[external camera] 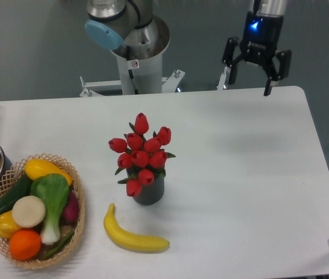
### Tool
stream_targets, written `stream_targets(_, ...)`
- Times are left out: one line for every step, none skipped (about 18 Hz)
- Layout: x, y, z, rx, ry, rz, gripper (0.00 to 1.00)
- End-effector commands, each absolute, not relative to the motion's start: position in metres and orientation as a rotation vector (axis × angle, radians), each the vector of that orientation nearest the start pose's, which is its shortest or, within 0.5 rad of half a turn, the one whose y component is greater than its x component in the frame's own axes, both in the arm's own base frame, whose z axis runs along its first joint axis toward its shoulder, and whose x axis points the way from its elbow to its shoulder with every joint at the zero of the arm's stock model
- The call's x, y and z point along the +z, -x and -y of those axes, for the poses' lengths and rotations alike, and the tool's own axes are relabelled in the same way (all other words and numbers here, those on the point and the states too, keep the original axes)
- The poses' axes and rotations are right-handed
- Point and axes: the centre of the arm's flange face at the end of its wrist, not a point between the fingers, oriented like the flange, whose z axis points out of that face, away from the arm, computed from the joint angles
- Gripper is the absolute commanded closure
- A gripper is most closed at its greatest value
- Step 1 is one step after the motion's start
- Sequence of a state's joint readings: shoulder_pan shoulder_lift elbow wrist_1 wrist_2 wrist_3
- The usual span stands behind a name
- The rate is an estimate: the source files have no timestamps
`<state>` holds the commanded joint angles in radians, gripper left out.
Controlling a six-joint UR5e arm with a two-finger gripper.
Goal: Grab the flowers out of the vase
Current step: 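Move the open gripper toward the red tulip stems above the vase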
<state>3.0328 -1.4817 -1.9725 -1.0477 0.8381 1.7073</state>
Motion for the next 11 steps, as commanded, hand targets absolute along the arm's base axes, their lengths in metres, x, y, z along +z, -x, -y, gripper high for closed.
stream_targets(0.405,0.417,-0.257,0.227,2.327,-0.398,0.0)
stream_targets(0.399,0.412,-0.261,0.202,2.299,-0.394,0.0)
stream_targets(0.397,0.411,-0.262,0.192,2.286,-0.39,0.0)
stream_targets(0.395,0.411,-0.264,0.179,2.286,-0.38,0.0)
stream_targets(0.394,0.409,-0.267,0.165,2.287,-0.371,0.0)
stream_targets(0.39,0.403,-0.273,0.137,2.288,-0.364,0.0)
stream_targets(0.381,0.394,-0.28,0.1,2.287,-0.358,0.0)
stream_targets(0.376,0.388,-0.283,0.081,2.276,-0.357,0.0)
stream_targets(0.374,0.385,-0.284,0.064,2.255,-0.349,0.0)
stream_targets(0.371,0.38,-0.288,0.037,2.203,-0.331,0.0)
stream_targets(0.369,0.378,-0.29,0.02,2.167,-0.32,0.0)
